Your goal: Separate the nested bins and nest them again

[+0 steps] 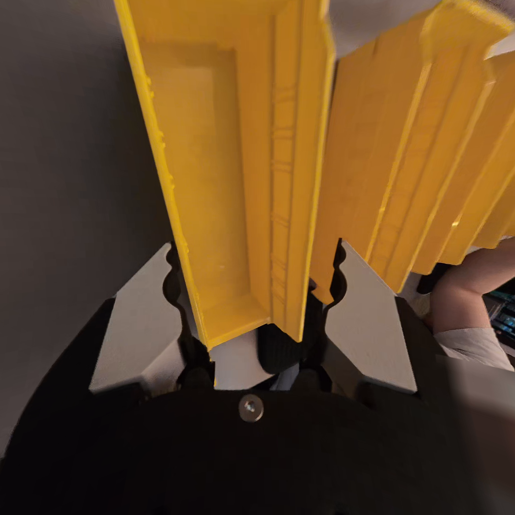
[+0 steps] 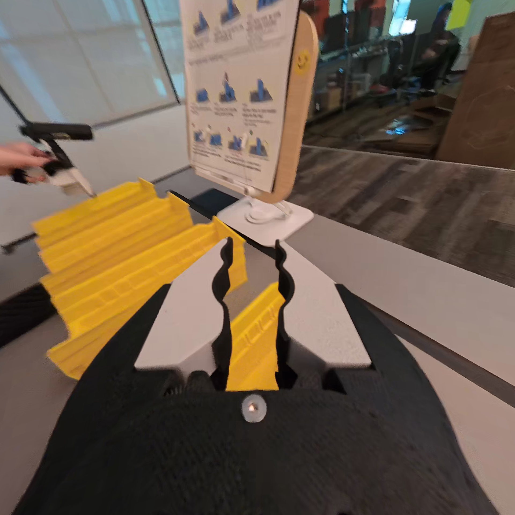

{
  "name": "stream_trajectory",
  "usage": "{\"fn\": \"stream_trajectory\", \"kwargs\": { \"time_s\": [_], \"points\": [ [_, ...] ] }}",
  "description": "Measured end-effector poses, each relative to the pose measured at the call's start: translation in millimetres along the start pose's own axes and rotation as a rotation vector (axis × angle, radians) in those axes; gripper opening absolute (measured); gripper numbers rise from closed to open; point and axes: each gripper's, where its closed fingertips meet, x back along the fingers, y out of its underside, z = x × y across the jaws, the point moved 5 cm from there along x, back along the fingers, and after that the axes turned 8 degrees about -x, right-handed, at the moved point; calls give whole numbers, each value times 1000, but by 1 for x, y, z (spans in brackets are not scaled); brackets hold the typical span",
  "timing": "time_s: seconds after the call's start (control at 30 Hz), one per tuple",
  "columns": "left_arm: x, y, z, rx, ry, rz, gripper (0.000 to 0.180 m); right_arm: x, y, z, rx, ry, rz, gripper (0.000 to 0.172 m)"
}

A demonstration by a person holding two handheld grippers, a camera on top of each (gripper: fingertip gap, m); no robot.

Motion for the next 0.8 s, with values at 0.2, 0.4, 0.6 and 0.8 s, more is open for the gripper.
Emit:
{"fn": "stream_trajectory", "kwargs": {
  "time_s": [0.2,0.4,0.6,0.8],
  "points": [
    [51,-10,48,-192,118,366,107,23,-30,-32,-134,-295,189,23],
    [102,7,108,-410,196,757,106,50,-53,-71,-224,-629,279,23],
    [118,33,167,-660,226,1019,80,57,-63,-101,-210,-744,306,38],
    [107,34,212,-803,216,1266,78,59,-71,-102,-172,-663,371,57]
  ]
}}
